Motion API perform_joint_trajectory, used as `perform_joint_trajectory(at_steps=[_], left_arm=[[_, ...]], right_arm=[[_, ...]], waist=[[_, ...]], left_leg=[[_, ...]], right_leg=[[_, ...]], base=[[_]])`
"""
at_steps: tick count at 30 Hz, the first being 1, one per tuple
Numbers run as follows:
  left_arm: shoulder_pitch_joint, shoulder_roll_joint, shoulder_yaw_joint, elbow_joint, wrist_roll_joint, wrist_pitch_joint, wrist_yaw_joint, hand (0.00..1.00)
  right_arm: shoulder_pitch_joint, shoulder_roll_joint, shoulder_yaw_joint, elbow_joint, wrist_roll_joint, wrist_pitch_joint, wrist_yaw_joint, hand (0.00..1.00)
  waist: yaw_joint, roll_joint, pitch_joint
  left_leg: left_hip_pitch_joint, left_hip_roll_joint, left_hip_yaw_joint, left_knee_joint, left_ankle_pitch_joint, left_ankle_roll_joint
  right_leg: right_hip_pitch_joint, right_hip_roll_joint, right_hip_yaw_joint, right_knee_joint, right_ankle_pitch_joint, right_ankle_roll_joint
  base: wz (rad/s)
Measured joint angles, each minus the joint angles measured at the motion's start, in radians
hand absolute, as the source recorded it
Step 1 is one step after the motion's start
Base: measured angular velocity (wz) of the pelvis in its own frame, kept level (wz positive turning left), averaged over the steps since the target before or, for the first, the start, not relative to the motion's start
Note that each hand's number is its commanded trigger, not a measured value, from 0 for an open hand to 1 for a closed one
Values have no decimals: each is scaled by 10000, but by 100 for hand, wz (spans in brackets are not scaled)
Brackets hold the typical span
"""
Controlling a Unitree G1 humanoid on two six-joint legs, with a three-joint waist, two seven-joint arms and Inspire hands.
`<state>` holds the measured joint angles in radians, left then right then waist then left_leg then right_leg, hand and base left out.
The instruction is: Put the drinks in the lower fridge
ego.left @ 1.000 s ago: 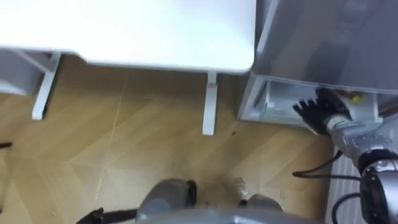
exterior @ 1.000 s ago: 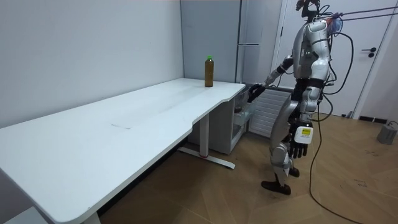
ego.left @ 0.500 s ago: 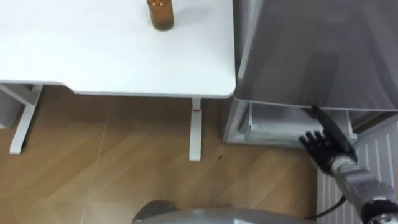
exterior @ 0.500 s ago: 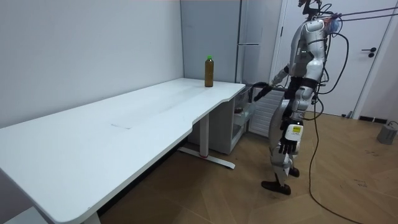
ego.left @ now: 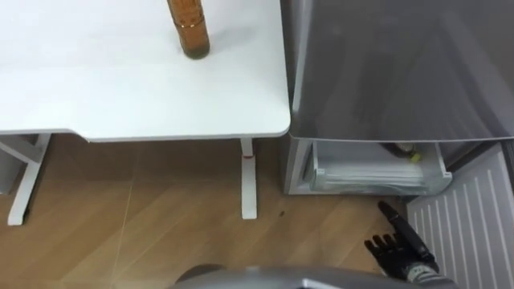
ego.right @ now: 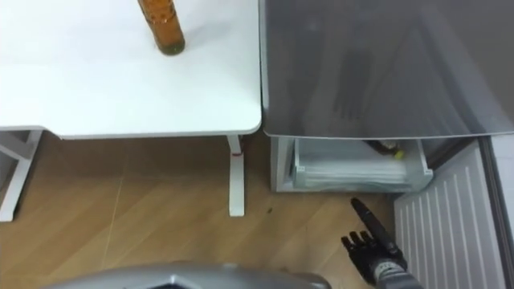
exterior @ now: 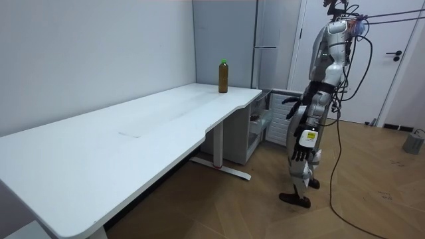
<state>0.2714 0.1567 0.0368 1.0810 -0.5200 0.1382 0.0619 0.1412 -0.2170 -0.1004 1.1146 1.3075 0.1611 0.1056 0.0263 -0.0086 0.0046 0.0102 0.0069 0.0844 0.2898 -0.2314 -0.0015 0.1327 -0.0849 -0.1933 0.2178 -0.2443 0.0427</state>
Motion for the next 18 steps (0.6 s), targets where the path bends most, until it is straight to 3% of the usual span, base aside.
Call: perform_joint_trajectory(at_steps=[3,6,12,18], left_arm=[[14,-39,54,50,55,-63,72,0],[41,-59,402,214,128,-141,128,0],[59,-90,392,211,526,-40,157,0],[32,-75,405,212,823,285,217,0]], right_arm=[[-24,75,-25,516,-809,-92,22,0],[-16,253,7,1106,-2852,-160,71,0],[-9,289,412,1726,-7087,-52,61,0],[-322,250,480,1815,-8545,-60,53,0]], waist=[[-14,-9,-10],[-22,-82,-37],[-59,-114,-18],[-182,-109,-9]], left_leg=[[67,-9,-14,-4,5,-5],[119,-25,-44,-6,4,-5],[137,-41,-54,-33,3,-3],[102,-46,-79,-20,1,-7]], right_leg=[[102,10,7,-155,-1,1],[176,5,-5,-219,-4,7],[252,3,-19,-323,9,22],[255,9,-62,-352,9,22]], base=[[0],[0],[0],[1]])
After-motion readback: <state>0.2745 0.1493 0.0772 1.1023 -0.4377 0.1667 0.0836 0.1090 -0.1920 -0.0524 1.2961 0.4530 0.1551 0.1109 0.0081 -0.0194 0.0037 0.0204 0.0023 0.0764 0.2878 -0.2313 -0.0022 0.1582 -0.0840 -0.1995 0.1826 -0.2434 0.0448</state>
